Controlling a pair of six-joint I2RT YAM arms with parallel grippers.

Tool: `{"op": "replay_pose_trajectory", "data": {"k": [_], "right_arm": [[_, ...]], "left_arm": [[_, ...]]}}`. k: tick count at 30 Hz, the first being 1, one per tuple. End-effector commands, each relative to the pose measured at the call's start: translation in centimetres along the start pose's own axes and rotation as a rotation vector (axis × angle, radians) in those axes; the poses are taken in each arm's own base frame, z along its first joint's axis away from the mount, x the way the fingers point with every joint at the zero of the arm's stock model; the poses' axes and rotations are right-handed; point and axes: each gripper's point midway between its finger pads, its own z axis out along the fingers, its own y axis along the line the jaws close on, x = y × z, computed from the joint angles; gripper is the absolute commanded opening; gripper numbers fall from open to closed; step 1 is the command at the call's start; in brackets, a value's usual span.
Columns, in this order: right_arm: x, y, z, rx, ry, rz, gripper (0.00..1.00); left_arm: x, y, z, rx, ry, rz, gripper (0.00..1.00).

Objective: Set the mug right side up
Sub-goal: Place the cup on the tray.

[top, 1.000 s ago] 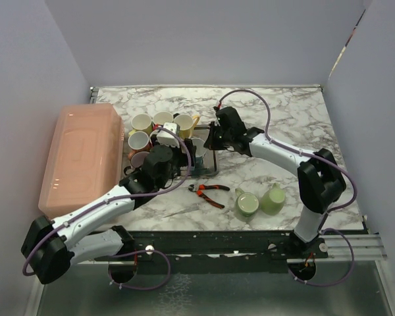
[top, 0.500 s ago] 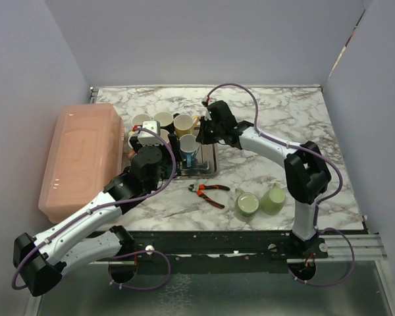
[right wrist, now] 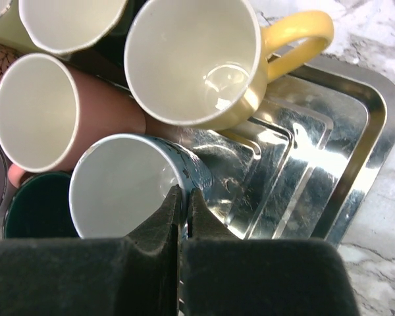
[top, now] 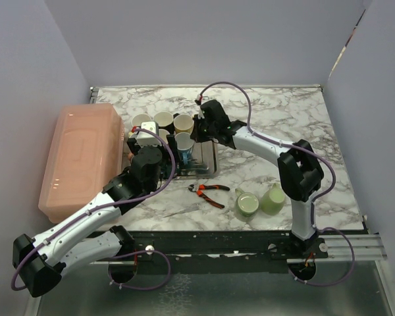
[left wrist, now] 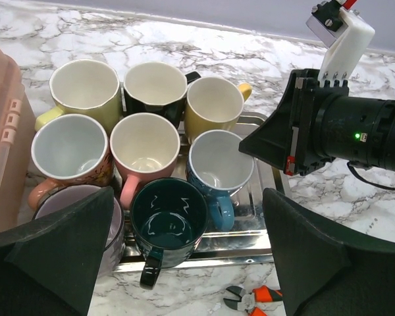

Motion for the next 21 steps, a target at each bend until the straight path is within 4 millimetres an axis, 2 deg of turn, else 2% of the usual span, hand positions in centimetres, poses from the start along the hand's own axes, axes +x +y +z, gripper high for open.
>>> {"op": "replay_pose_trajectory", "data": {"k": [1, 13, 16, 19, 21], "right_arm": [[-2.0, 1.4, 1.3, -0.009, -0.058, -0.013, 0.0], [-3.0, 2.0, 1.4, -0.016, -0.078, 0.037, 0.03], [-3.7, 2.2, 0.1, -0.02, -0.099, 0.052, 0.22], [-5.0, 2.6, -2.3, -0.022, -0.135, 0.063, 0.43], [-5.6, 2.2, -4.0, 0.008, -0.157, 0.071, 0.52]], "left_arm": [[-1.7, 0.6, -0.4, -0.028, -0.033, -0.012, 0.95], [-1.4, 0.3, -0.3, -0.014, -0.015, 0.005, 0.98], [-1.4, -0.2, -0.4, 0.012, -0.008, 0.009, 0.99], [-1.5, -0.5, -0.5, 0.03, -0.006, 0.003, 0.99], [-1.6, -0.7, -0.6, 0.044, -0.005, -0.004, 0.99]]}}
